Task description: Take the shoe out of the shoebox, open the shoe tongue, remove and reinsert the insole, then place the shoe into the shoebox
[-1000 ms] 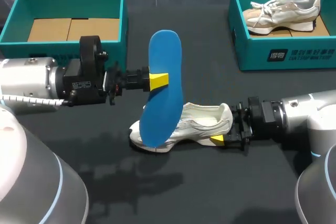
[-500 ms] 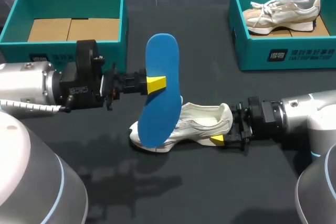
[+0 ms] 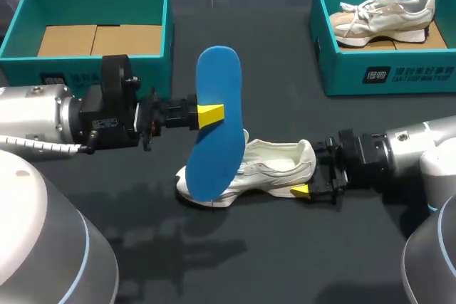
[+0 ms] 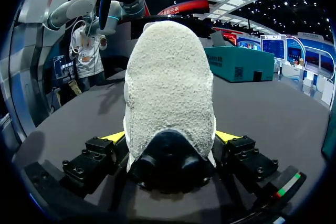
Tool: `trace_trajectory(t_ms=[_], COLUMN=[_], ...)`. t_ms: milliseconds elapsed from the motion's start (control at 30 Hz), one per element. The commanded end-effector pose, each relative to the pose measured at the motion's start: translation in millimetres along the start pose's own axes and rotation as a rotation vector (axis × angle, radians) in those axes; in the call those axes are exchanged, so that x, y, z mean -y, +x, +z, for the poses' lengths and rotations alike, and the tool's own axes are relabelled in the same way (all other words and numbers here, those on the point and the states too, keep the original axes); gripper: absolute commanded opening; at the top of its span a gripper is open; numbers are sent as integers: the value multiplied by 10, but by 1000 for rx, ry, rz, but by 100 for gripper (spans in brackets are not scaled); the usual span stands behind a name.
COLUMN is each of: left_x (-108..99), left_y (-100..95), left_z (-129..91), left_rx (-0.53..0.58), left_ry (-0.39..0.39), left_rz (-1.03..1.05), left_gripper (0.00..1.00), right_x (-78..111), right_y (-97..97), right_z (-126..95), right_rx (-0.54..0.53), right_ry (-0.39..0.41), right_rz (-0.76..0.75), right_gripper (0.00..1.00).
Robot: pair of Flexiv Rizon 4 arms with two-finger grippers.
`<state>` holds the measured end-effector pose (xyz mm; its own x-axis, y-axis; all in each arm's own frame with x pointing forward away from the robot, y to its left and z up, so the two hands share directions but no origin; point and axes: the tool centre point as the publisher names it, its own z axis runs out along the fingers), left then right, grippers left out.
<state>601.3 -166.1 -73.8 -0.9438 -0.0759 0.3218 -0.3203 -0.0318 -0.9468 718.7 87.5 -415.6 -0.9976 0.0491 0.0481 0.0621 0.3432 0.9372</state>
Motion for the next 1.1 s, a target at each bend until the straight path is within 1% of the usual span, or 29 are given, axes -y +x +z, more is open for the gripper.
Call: trace_trajectory(t_ms=[33,233,300,367,433,467,500,533,900,933,967,1100], left_x=[-13,-13,-13,-13,-13,-13,-13,-13,-13,-13,-13,-13], left_y=[17,17,17,17,17,17,17,17,17,17,17,17], left_z=[-1,-1,-1,-1,-1,-1,-1,-1,-1,-1,-1,-1], left_rx=[3,3,3,3,3,3,3,3,3,3,3,3], left_ry=[2,2,2,2,2,2,2,2,2,2,2,2], left_rz=[1,1,1,1,1,1,1,1,1,1,1,1], left_gripper=[0,0,0,0,0,0,0,0,0,0,0,0], right_x=[-98,-117,-144,-183,-247,-294,-329,-351,-351,-392,-435,-537], right_y=[23,33,34,39,55,67,80,95,95,80,71,81], right_z=[-130,-325,-375,-424,-476,-492,-522,-550,-550,-518,-493,-443], right_rx=[-24,-39,-44,-38,-14,2,18,19,19,9,5,14], right_ry=[97,252,318,359,434,502,533,522,522,591,630,746], right_rz=[19,69,89,85,81,91,91,76,76,81,75,67], right_gripper=[100,100,100,100,100,100,100,100,100,100,100,100])
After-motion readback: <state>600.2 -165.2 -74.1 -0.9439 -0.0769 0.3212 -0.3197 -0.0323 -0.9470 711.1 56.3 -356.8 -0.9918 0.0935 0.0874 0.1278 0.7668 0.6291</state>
